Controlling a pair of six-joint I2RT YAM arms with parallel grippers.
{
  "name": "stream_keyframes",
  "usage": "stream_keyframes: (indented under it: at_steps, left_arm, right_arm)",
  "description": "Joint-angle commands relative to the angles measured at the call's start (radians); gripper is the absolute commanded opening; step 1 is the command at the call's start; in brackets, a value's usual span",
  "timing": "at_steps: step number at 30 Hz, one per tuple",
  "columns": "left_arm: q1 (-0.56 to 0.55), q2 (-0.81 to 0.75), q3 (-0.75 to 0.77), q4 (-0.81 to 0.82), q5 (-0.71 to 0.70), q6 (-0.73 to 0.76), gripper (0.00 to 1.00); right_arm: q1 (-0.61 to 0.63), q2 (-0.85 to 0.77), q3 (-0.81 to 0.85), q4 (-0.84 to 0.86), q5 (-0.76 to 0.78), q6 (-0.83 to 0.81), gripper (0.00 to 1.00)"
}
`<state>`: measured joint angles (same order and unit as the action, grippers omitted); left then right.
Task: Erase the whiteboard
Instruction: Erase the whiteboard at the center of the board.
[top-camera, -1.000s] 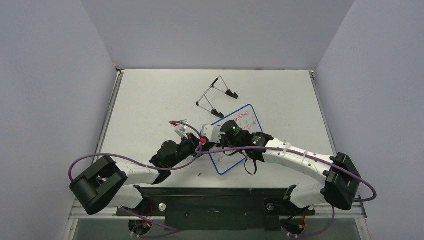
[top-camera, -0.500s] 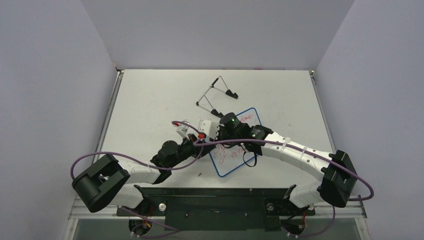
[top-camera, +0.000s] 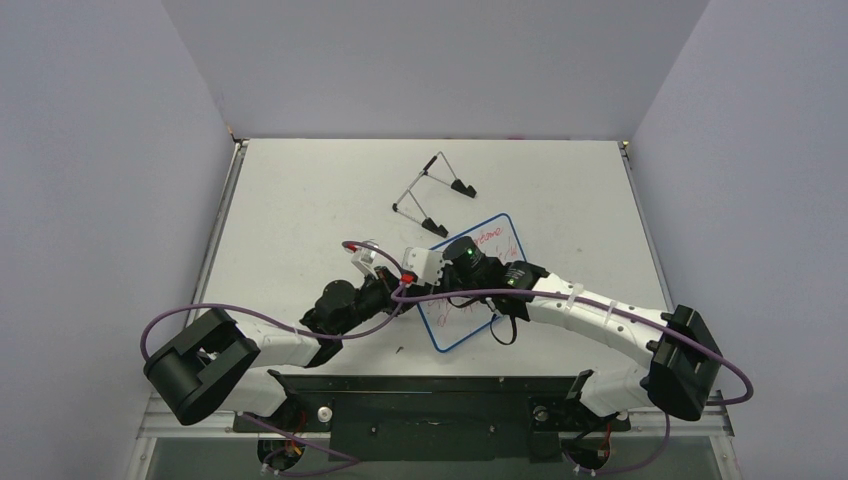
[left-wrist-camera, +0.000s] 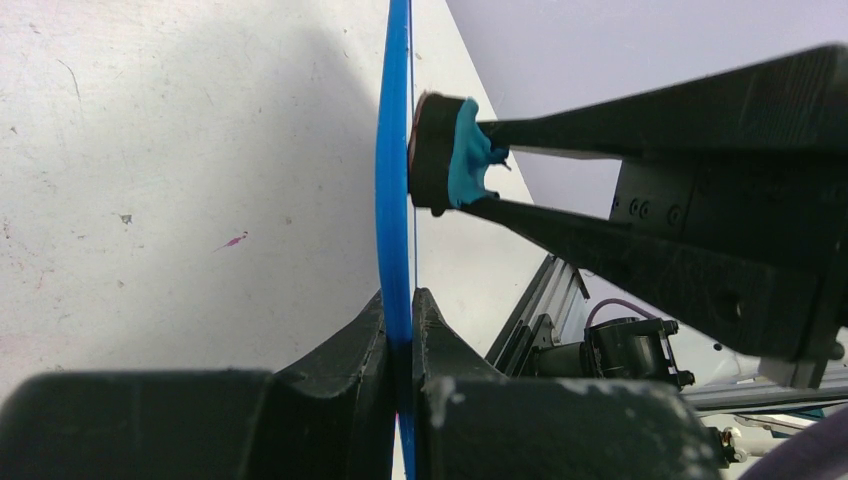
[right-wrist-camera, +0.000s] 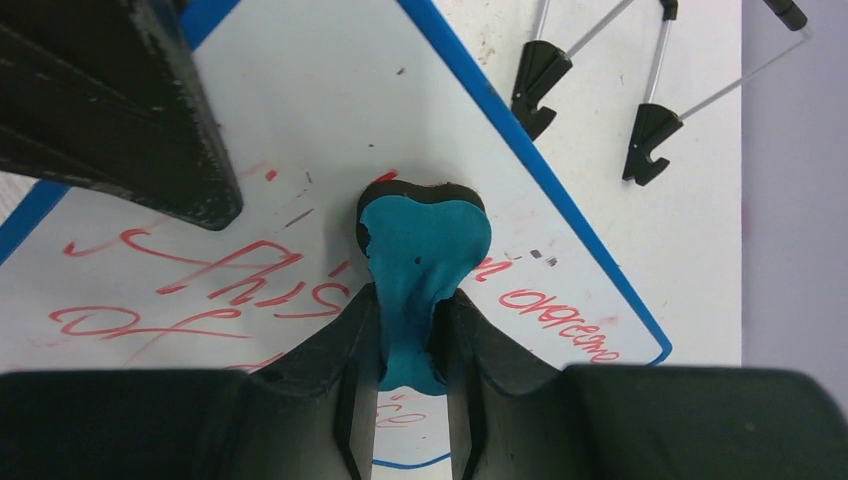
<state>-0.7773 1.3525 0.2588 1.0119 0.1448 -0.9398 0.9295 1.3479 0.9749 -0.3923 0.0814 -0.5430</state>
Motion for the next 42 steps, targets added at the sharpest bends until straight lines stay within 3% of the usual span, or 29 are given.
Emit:
stream_keyframes:
  at_steps: [1,8,12,17,22,27,31,37,42]
  left_arm:
    - [-0.004,-0.013,0.054,0.174,0.043,-0.006,0.0]
    - [-0.004,-0.006,0.055,0.181,0.049,-0.009,0.0]
    - [-0.004,-0.004,0.054,0.183,0.049,-0.007,0.0]
    - [-0.004,-0.001,0.051,0.19,0.055,-0.009,0.0]
    - [-0.004,-0.011,0.047,0.185,0.056,-0.007,0.0]
    - [-0.004,-0.012,0.048,0.179,0.053,-0.004,0.0]
    - [-0.004,-0.009,0.047,0.187,0.056,-0.004,0.0]
    - [-0.004,-0.007,0.041,0.193,0.057,0.0,0.0]
    - [-0.004,0.002,0.051,0.194,0.067,0.0,0.0]
  right_arm:
    - [-0.007,0.019,0.063,0.045,0.044,0.051,0.0]
    - [0.034,0.02,0.047,-0.066,-0.113,-0.046,0.0]
    - [0.044,0.022,0.043,-0.055,-0.093,-0.052,0.0]
    - [-0.037,0.068,0.118,-0.009,0.003,0.073,0.0]
    - [-0.051,0.055,0.085,-0.036,-0.055,0.04,0.0]
    - [-0.002,0.031,0.018,-0.14,-0.211,-0.081,0.0]
    - [0.022,0.04,0.036,-0.134,-0.189,-0.073,0.0]
    - [-0.042,0.073,0.093,-0.082,-0.112,-0.001,0.0]
    - [-0.039,0.045,0.025,-0.142,-0.195,-0.092,0.0]
